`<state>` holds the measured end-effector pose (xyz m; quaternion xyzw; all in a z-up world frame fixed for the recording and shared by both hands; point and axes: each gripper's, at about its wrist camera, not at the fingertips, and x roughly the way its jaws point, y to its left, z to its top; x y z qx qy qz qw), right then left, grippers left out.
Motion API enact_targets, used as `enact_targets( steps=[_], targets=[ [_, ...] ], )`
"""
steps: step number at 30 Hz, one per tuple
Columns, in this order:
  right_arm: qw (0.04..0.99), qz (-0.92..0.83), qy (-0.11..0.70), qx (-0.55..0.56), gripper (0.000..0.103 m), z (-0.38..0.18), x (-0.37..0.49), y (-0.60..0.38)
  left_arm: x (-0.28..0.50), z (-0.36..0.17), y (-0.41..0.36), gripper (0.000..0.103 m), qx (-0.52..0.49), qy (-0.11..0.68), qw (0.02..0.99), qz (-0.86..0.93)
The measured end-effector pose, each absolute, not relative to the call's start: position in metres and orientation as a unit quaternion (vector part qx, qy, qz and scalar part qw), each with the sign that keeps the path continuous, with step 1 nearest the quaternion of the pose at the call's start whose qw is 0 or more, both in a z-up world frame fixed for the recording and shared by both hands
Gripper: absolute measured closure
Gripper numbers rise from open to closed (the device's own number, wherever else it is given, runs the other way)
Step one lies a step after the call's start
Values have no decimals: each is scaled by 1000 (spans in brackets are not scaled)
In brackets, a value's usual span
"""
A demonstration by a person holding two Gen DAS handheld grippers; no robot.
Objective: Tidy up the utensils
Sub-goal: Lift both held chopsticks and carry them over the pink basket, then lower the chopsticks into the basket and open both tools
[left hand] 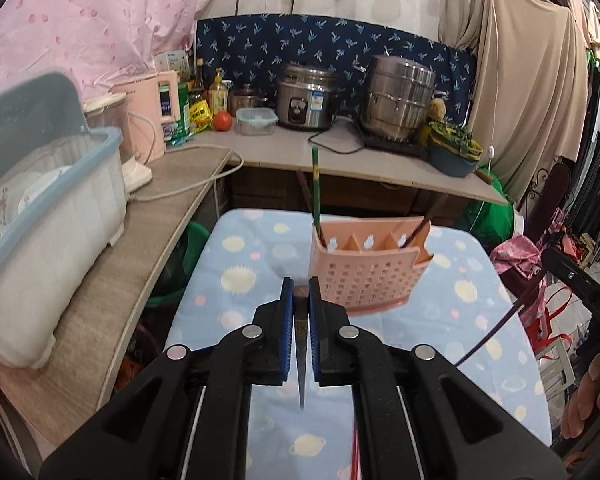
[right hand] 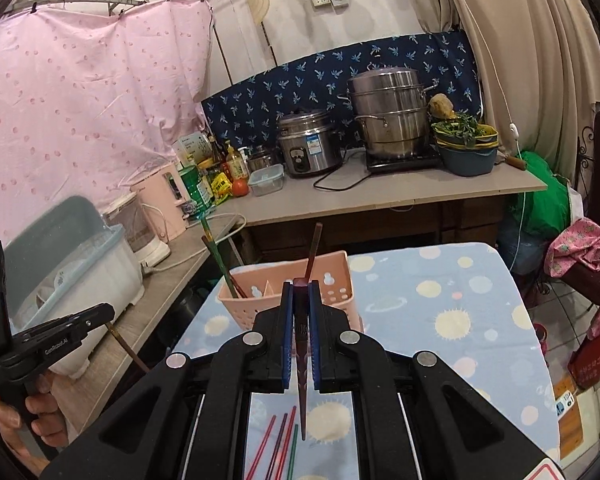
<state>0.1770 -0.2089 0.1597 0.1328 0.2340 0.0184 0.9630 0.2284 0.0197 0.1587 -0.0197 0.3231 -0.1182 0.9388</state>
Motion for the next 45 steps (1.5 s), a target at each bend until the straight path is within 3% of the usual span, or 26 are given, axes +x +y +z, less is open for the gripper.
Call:
enact_targets(
  steps=[18, 28, 45],
  targets=[
    [978, 23, 138, 156, 96, 233, 277, -219, 307, 281, -2, 96, -62, 178, 975, -117],
    [975, 20, 145, 168, 96, 227, 307, -226, 344, 253, -24, 96, -56, 200, 971, -122],
    [962, 18, 220, 162, 96, 166, 337, -215, 362, 198, -43, 96, -45, 258, 956, -133]
  ],
)
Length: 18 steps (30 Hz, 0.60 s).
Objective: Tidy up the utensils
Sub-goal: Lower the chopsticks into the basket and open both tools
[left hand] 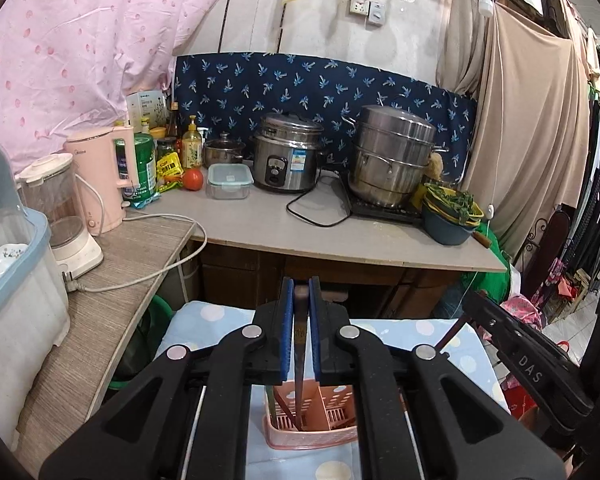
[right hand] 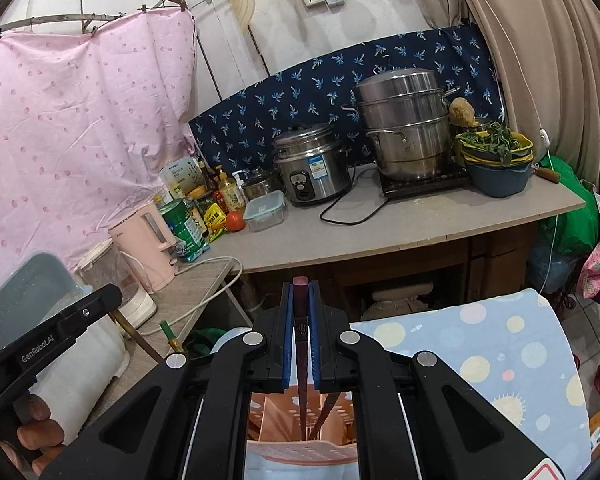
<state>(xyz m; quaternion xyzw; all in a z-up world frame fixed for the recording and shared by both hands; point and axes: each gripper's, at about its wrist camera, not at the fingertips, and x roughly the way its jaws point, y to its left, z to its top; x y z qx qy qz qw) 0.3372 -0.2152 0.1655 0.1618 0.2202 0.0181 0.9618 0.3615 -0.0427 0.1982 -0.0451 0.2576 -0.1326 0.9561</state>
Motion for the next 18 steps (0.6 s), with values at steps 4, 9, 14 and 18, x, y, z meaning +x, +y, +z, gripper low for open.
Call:
enact_targets(
  steps=[4, 9, 14, 18],
  targets=[
    [961, 17, 222, 164, 92, 164, 337, -214, 359, 194, -45, 95, -44, 259, 955, -134],
    [961, 14, 218, 171, 76, 166, 330, -217, 354, 193, -47, 67, -40, 259, 956, -129],
    [961, 17, 217, 169, 76, 169, 321, -216, 347, 195, -48, 66, -30, 256, 958, -128],
    [962, 20, 219, 164, 76, 170, 313, -213, 339, 197, -47, 64, -26, 255, 958, -127]
  ],
)
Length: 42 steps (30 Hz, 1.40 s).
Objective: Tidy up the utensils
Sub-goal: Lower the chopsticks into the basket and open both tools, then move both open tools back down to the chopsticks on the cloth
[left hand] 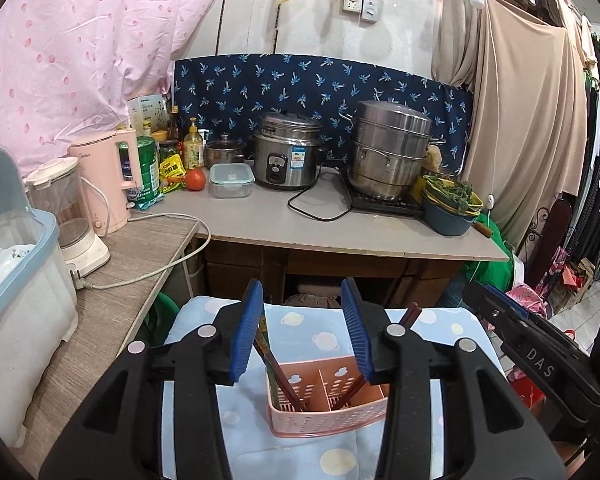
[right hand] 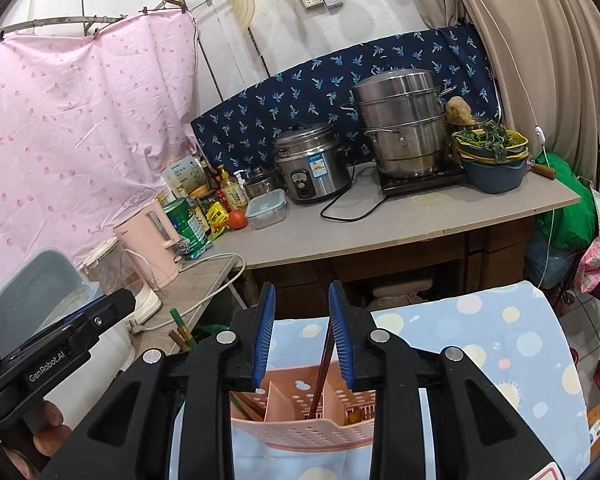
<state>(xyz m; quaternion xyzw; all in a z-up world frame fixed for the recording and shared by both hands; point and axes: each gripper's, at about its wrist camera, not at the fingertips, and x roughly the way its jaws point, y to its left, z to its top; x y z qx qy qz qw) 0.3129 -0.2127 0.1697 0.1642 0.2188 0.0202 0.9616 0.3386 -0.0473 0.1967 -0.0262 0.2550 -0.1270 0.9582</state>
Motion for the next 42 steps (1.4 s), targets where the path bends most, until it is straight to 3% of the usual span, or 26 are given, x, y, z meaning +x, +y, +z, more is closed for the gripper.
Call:
enact_targets(
  steps=[4, 7, 16, 42],
  targets=[
    [961, 28, 224, 162, 76, 169, 299, -208, 329, 196, -48, 63, -19, 259, 958, -126],
    [957, 38, 233, 169, 75, 167, 286, -204, 318, 193, -46, 54, -15, 261, 957, -125],
    [946, 56, 269, 174, 74, 140, 221, -190, 275, 170, -32, 54, -9, 283, 951, -121],
    [884, 47, 447, 125, 74, -22, 54, -141, 129, 4, -3, 52, 25, 439, 889, -127]
  ],
)
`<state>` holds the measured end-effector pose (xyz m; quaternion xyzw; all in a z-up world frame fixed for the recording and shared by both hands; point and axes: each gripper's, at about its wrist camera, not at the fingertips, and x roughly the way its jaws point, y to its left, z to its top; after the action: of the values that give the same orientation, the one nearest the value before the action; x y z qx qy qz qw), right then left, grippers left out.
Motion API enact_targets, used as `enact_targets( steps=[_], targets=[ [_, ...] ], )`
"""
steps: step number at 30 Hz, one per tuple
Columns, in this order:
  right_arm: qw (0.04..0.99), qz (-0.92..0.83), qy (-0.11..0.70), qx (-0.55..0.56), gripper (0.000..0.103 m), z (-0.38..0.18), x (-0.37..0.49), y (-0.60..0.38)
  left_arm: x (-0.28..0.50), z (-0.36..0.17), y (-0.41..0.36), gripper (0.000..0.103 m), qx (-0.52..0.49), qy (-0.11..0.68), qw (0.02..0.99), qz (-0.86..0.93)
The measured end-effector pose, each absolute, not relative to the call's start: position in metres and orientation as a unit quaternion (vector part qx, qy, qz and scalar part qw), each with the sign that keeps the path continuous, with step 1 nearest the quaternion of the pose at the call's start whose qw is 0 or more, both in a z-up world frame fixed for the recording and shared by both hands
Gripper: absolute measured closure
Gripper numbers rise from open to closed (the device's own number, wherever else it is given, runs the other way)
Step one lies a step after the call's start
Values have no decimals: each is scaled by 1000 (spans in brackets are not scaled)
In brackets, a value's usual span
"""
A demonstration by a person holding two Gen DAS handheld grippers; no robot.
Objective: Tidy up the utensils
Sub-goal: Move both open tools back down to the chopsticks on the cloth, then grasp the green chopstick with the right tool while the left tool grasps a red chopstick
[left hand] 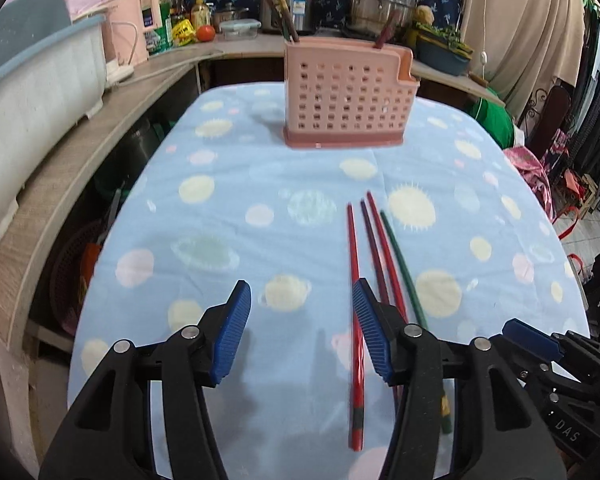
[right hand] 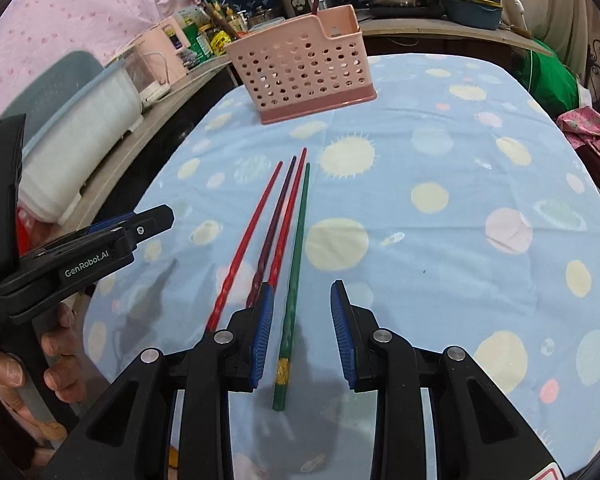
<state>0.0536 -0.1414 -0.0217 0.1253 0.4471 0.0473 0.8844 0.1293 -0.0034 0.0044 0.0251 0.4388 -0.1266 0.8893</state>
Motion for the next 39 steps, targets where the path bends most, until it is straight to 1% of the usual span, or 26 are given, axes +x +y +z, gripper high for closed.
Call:
enact_targets(
  steps=[7, 10, 12, 20, 26, 34, 39],
  targets=[
    [869, 63, 479, 109, 74, -47, 37, -123, 105, -25, 0, 50, 33, 467, 874, -126],
    [870, 64, 479, 97, 74, -48, 35, -118, 96, -30, 0, 48, 34, 471, 872, -126],
    [871, 63, 478, 90, 74, -49, 35, -116, 92, -32, 0, 45, 33, 473, 871, -126],
    [869, 56, 484, 86, 75, -56, 33, -115, 78, -38, -4, 43, 39, 476, 868, -134],
    [867, 55, 489, 79, 81, -61, 32, -112, 73, -43, -8, 43, 47, 481, 864, -140],
    [870, 47, 487, 70, 86, -62, 31, -112, 71, -50, -12, 43, 51, 490, 858, -144],
    [869, 41, 486, 78, 94, -63, 30, -117, 71, -53, -14, 43, 53, 495, 855, -145]
  ],
)
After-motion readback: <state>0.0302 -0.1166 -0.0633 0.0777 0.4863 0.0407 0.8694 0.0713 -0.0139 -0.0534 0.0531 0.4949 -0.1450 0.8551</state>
